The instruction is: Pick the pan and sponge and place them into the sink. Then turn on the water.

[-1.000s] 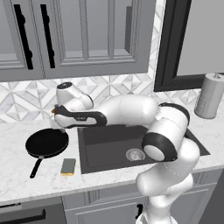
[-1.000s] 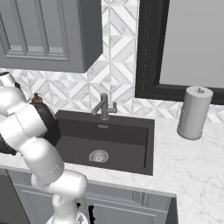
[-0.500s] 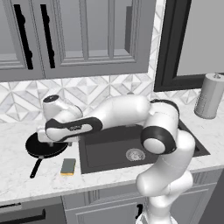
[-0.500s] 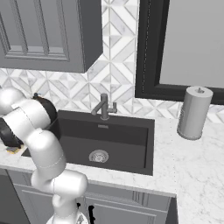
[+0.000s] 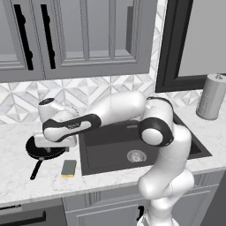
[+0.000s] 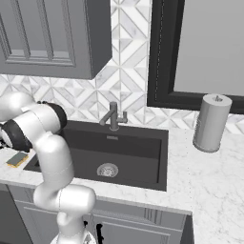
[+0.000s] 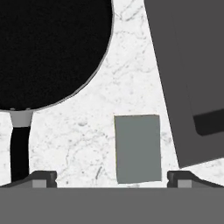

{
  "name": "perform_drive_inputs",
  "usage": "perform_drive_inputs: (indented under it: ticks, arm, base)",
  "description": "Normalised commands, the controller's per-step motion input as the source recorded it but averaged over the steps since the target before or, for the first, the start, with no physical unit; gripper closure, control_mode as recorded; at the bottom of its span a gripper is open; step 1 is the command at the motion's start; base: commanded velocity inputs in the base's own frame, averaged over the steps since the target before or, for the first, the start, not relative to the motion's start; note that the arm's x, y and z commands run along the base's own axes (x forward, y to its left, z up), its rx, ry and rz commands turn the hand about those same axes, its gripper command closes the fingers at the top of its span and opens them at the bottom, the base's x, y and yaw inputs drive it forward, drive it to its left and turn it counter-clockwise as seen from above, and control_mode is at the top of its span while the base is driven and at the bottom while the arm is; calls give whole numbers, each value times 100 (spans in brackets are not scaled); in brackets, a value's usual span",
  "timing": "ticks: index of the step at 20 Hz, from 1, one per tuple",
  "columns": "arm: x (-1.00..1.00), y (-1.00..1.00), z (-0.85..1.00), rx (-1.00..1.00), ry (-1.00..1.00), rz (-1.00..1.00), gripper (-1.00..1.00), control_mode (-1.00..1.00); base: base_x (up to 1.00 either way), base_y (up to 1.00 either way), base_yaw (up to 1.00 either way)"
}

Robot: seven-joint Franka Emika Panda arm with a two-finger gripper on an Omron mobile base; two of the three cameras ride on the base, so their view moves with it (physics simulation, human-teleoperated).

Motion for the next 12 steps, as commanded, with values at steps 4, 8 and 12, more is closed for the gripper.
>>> perform_drive_inputs:
  ticks: [4,8,12]
  arm:
    - [0,14,-25,0,0,0,-100,-100]
    - [0,32,-22,0,0,0,-100,-100]
    - [0,31,-10,0,0,0,-100,-100]
  base:
    - [0,0,0]
    - [0,0,0]
    - [0,0,0]
